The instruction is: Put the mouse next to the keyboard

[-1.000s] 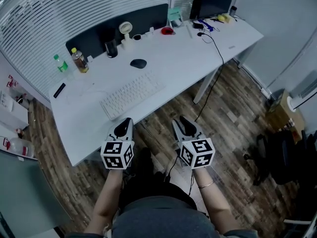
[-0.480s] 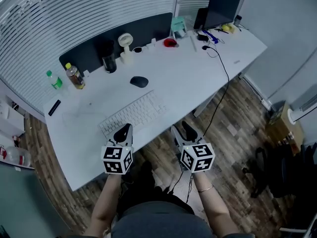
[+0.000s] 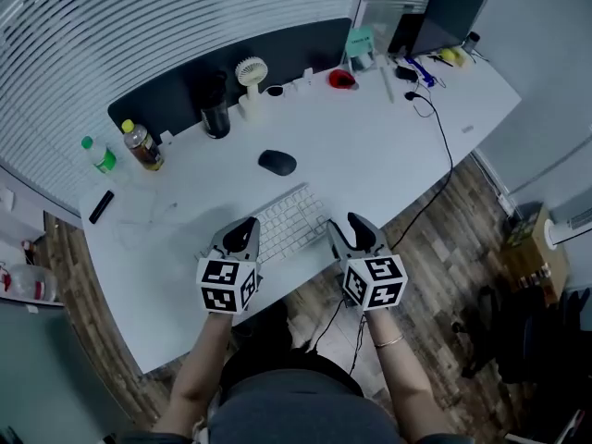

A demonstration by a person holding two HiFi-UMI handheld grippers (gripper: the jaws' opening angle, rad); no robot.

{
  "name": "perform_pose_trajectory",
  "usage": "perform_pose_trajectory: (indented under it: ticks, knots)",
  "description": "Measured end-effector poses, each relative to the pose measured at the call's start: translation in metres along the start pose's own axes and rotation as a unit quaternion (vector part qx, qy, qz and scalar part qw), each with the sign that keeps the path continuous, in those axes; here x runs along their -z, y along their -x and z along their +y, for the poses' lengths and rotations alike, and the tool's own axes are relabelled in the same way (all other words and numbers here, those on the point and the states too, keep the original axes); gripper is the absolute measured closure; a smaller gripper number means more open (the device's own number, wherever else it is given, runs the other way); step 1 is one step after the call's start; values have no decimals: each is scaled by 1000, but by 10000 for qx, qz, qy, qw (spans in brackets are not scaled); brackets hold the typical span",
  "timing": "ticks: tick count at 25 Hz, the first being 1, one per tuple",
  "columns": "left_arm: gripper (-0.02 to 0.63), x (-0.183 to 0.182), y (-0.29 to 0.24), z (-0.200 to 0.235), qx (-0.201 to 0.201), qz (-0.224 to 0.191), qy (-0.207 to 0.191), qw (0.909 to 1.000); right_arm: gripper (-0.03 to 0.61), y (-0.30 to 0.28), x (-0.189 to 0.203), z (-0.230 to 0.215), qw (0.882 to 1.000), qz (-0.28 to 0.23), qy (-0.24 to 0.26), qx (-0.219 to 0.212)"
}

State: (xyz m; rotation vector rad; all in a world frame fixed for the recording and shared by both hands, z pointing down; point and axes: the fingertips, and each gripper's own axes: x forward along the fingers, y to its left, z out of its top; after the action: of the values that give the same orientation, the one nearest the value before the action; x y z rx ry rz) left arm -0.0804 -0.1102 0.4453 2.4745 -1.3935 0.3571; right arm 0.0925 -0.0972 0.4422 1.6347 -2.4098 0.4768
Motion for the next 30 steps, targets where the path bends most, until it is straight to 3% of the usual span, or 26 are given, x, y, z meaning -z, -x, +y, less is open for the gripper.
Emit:
perform_pose_trajectory:
  ticks: [16,24,30]
  knots:
    - [584,0,-33,46,-33,157,277,9995,385,-84,-23,9,9966,392,630,-343]
    - [584,0,-39,65,-352,169,552,9977,382,-127,-32,9,9911,595,919,-763]
    - [584,3,-43,83,-808,218,826,9931,373,-170,-37,13,9807,821,1227,-1283]
